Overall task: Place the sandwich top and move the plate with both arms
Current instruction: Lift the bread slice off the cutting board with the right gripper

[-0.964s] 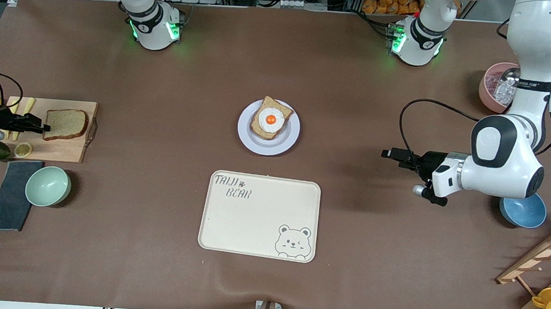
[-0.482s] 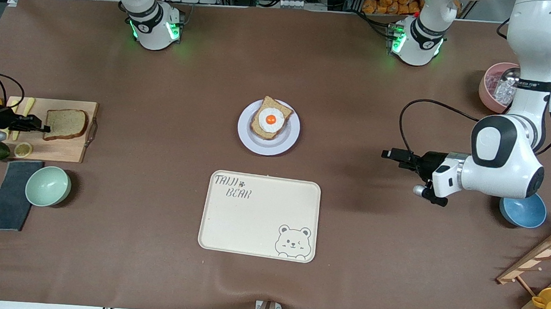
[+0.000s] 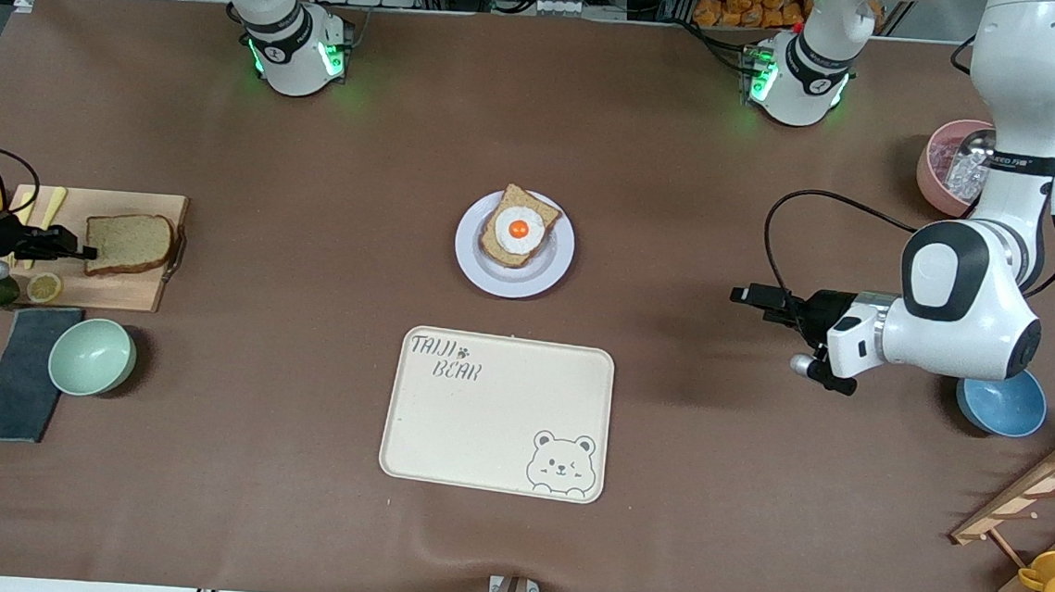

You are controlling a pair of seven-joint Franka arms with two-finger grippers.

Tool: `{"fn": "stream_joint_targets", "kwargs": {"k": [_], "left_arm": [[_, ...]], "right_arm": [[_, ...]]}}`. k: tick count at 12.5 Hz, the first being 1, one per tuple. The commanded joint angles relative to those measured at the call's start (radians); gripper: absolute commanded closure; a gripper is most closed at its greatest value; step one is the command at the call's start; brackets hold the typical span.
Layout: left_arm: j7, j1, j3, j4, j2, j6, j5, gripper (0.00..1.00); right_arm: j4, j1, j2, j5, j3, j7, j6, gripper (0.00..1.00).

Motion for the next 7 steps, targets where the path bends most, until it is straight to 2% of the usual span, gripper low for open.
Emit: {"fn": "stream_joint_targets", "kwargs": {"k": [1,4,7], "left_arm": [[-0.006,-0.006,0.002,-0.01,-0.004,0.015,-0.022,0.0],[-0.006,-0.006,0.002,-0.01,-0.004,0.015,-0.022,0.0],[-0.006,-0.008,0.002,-0.01,-0.004,0.015,-0.022,0.0]], "right_arm": [[0.091,0.079,0.0,0.01,0.002,0.096,-0.147,1.0],[0.091,0.185,-0.042,0.074,0.009,0.266,-0.247,1.0],[0.088,0.291,-0.082,0.125,0.011,0.394,-0.285,1.0]]}}
